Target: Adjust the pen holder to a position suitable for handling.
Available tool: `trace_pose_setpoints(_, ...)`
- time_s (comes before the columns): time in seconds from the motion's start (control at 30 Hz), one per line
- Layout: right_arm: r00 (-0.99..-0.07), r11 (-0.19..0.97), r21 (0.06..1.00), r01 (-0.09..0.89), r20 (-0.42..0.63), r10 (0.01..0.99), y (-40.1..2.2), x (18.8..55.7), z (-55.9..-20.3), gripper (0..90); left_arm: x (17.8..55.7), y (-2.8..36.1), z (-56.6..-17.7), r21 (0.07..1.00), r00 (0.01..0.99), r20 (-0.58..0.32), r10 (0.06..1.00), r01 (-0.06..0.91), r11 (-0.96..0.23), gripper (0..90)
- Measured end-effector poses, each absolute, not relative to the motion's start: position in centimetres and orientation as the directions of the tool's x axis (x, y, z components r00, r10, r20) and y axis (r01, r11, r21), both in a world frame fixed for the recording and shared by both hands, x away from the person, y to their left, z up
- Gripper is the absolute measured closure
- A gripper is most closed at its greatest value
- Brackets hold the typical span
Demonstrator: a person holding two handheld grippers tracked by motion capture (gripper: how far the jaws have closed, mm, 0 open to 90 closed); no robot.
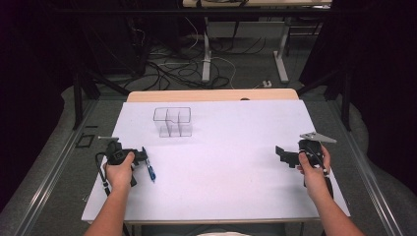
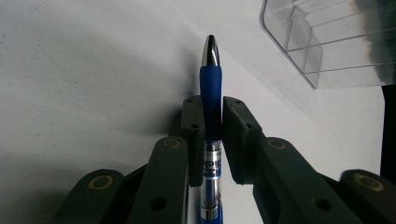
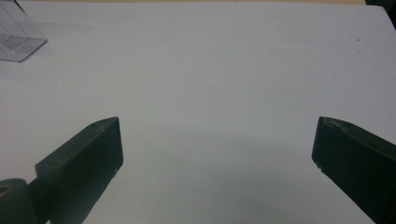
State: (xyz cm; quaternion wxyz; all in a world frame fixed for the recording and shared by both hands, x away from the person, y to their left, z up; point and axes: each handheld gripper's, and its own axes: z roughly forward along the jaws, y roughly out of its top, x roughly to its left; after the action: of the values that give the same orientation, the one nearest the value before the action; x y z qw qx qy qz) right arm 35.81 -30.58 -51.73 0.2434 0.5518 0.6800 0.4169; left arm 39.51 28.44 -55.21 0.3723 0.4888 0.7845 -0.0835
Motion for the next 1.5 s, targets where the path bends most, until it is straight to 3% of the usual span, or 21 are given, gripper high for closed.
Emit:
trace_pose_setpoints(0.6,-0.272,0.045,0.835,0.548,0.127,0.954,-30.6,35.8,-51.8,1.6,39.4,28.2,-54.6,0.252,-0.210,-0.681,0.701,0.832,0.493,79.3)
trace_pose_setpoints(1.5,-0.274,0.046,0.836,0.546,0.126,0.954,-30.6,35.8,-51.8,1.6,38.6,28.6,-53.1,0.383,-0.140,-0.681,0.719,0.769,0.513,79.2)
